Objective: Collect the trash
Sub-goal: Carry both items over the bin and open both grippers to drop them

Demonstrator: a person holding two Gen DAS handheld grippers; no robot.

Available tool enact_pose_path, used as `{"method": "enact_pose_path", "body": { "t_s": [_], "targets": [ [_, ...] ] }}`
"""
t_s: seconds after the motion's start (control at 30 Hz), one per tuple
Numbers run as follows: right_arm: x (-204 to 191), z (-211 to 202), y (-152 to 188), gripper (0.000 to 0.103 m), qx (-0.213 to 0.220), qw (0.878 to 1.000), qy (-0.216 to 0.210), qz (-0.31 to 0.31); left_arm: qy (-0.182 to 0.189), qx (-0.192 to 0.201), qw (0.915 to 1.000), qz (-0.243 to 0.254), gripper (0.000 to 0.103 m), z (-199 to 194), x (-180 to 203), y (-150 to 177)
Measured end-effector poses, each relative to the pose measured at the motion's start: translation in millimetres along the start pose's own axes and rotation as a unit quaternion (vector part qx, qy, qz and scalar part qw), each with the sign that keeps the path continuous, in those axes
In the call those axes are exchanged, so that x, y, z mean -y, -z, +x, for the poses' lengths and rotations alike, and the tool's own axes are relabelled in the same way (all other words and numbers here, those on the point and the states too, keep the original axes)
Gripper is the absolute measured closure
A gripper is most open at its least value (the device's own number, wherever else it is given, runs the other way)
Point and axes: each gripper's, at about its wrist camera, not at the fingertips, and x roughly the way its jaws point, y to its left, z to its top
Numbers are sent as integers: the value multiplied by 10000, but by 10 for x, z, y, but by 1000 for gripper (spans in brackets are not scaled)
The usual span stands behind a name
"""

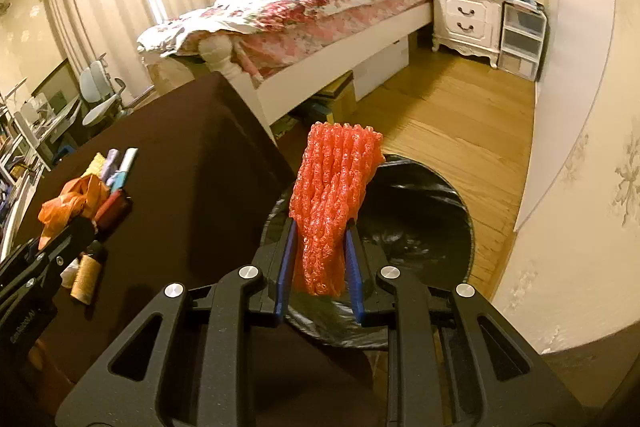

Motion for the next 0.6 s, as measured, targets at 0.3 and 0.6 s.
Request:
{"method": "enact_pose_path", "body": {
  "t_s": [0.3,0.6],
  "targets": [
    [316,136,-36,80,-99,9998,6,162,61,-208,9992,324,60,407,392,-84],
    [491,216,-91,79,-122,9995,21,274,31,-347,9978,572,60,665,614,-142]
  ]
}}
